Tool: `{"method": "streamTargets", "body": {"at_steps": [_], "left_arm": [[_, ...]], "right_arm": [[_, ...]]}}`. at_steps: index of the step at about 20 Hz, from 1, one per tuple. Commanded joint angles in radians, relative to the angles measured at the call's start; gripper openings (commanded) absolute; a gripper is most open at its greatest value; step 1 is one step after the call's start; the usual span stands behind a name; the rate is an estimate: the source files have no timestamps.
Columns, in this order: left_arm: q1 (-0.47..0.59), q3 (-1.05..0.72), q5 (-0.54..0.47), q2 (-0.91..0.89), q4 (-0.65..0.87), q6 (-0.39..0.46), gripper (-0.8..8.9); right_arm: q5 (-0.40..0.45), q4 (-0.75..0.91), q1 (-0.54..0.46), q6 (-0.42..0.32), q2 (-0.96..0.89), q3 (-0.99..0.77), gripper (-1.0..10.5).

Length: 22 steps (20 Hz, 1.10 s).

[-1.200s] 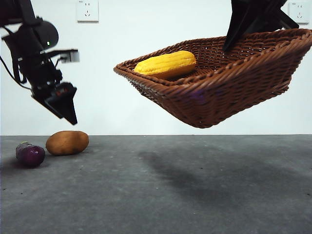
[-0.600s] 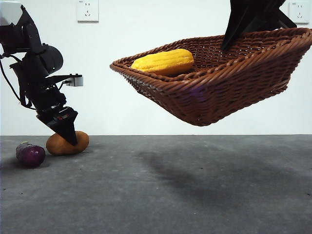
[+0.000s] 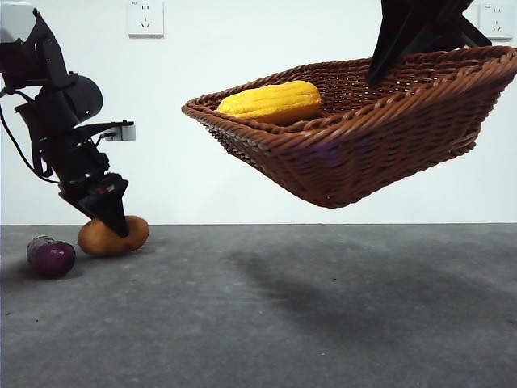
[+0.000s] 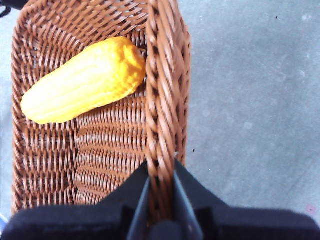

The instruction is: Help me put the vegetables on the table into the basket

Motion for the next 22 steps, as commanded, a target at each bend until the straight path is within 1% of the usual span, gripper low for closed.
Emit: {"method": "streamTargets", "body": {"at_steps": [1,3,4,5,7,8,9,11,13,15,16,17,19,20,22], "left_arm": [[0.003,0.022,0.013,-0.034,-0.023,-0.061,-0.08],[0.003,0.022,0.022,-0.092,-0.060,-0.062,-0.08],[0.003,0.022,0.050,-0.127,-0.083,-0.078,-0.08],[0.003,0.022,0.102,-0.167,-0.115,-0.102,-0.08],[0.003,0.022,0.246,-0.253,-0.204,-0.118,-0.07],[0.003,0.021,0.302,-0.297,-0.259,-0.117,-0.06],[-0.003,0.021,0.337,-0.338,-0.319,-0.108,-0.06],[-0.040,0.021,0.387,-0.415,-0.438,-0.063,-0.06],[-0.087,0.019,0.423,-0.481,-0.504,-0.058,-0.06],[-0.154,0.019,0.425,-0.540,-0.536,-0.058,-0.06],[-0.196,0.019,0.410,-0.563,-0.537,-0.064,-0.05],[-0.240,0.019,0.363,-0.579,-0.536,-0.069,-0.06],[-0.332,0.019,0.240,-0.587,-0.529,-0.110,-0.06],[-0.372,0.019,0.195,-0.581,-0.525,-0.133,-0.06],[-0.423,0.017,0.164,-0.560,-0.524,-0.144,-0.06]], "right_arm": [[-0.004,0.011,0.000,0.008,-0.006,0.009,-0.1],[0.004,0.010,0.000,0.008,-0.005,0.009,-0.1],[0.005,0.010,0.000,0.008,-0.005,0.009,-0.1],[0.005,0.010,0.000,0.012,-0.004,0.008,-0.1],[0.024,0.010,0.000,0.032,-0.001,0.008,-0.1],[0.024,0.009,0.001,0.036,0.004,0.008,-0.1],[0.024,0.010,0.001,0.044,0.011,0.005,-0.1],[0.024,0.009,0.002,0.057,0.038,0.004,-0.1],[0.023,0.009,0.006,0.062,0.072,0.004,-0.1],[0.023,0.013,0.023,0.074,0.099,0.004,-0.1],[0.023,0.015,0.026,0.080,0.109,0.004,-0.1],[0.023,0.016,0.032,0.081,0.119,0.004,-0.1],[0.022,0.024,0.050,0.086,0.134,0.004,-0.1],[0.022,0.031,0.056,0.089,0.137,0.004,-0.1],[0.008,0.051,0.072,0.107,0.137,0.004,-0.1]]}}
